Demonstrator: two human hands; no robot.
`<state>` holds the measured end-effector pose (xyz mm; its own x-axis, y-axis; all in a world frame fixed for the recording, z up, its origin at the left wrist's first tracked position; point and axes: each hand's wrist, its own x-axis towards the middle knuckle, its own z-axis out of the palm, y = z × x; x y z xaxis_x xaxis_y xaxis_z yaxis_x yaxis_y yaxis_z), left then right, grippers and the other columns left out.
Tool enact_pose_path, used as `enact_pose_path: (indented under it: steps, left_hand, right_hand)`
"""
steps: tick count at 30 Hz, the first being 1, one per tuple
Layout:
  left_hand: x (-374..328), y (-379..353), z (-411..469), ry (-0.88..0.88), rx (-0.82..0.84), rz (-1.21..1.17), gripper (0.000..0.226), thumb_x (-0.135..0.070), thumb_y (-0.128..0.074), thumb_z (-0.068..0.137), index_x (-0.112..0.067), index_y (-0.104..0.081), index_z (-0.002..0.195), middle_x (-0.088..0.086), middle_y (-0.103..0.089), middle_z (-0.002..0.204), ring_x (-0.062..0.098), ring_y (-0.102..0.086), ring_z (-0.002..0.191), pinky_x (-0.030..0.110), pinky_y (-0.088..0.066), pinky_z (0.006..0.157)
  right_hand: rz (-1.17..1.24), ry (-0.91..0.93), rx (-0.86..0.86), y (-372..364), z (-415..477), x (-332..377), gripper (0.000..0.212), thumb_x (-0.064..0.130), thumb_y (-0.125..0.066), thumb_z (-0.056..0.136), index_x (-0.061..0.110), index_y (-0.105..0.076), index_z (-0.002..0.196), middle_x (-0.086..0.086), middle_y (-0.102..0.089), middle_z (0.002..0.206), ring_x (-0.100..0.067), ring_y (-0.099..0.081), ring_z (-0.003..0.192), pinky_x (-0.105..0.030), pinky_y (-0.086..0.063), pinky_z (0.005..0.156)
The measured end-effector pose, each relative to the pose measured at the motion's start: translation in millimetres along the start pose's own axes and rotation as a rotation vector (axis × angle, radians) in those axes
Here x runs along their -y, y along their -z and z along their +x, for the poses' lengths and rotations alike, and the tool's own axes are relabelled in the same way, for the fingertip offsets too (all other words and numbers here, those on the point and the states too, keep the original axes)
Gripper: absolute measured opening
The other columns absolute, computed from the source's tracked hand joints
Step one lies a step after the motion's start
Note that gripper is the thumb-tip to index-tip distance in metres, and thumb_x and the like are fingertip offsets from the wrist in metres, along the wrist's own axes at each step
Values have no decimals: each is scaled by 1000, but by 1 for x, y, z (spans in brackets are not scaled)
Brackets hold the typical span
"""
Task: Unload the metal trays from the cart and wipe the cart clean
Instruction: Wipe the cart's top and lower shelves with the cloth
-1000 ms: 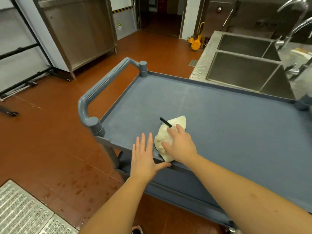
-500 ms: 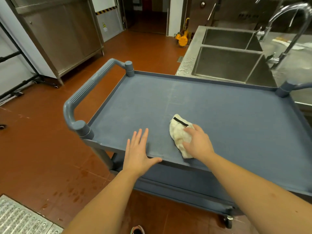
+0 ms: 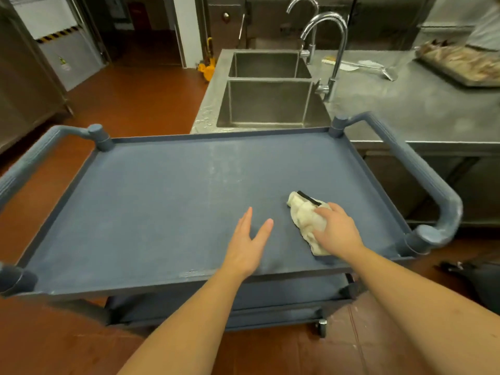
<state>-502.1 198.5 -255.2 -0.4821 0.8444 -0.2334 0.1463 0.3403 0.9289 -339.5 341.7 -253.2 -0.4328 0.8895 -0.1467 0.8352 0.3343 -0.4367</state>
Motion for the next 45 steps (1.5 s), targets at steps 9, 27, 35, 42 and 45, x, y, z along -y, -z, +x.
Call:
enact_pose_path:
  steps: [9,27,35,42,45]
  left_hand:
    - [-17,-57,15,-39,88,9,72,-55,-49,91,-27,-20,151,-11,-18,157,6,-14,144,34,-14,118]
    - [11,84,5,83,-246,-336,57,-47,-47,95,-26,-34,147,-17,-35,148,-11,-33,116,12,-24,94]
    - [69,224,-19,112,-487,-250,48,-43,-49,95,-24,-46,139,-12,-47,140,-10,-41,109,-9,-31,68]
    - [119,330,-52,142,-587,62,46,-44,-48,95,-28,-47,139,-7,-49,141,11,-46,127,25,-35,99]
    - [124,351,-57,76,-555,129,42,-39,-49,95,-29,-49,136,-10,-53,135,4,-49,120,24,-38,99]
  right_hand:
    - [25,-209,-111,36,2,-78,48,19,-62,83,17,-51,130,-12,-45,134,-35,-46,120,-46,-41,97]
    - [299,55,53,-82,5,122,64,15,-48,83,28,-29,143,6,-46,129,-23,-48,115,-32,-39,89]
    - [279,293,87,-152,-17,271,48,10,-49,79,21,-41,125,7,-50,124,-25,-54,106,-36,-46,81]
    - [249,513,215,-213,-50,380,58,5,-56,73,15,-44,129,2,-46,131,-26,-49,111,-36,-46,82]
    - [309,608,204,-226,-59,409,52,10,-58,75,17,-47,126,2,-49,130,-24,-49,114,-40,-48,87]
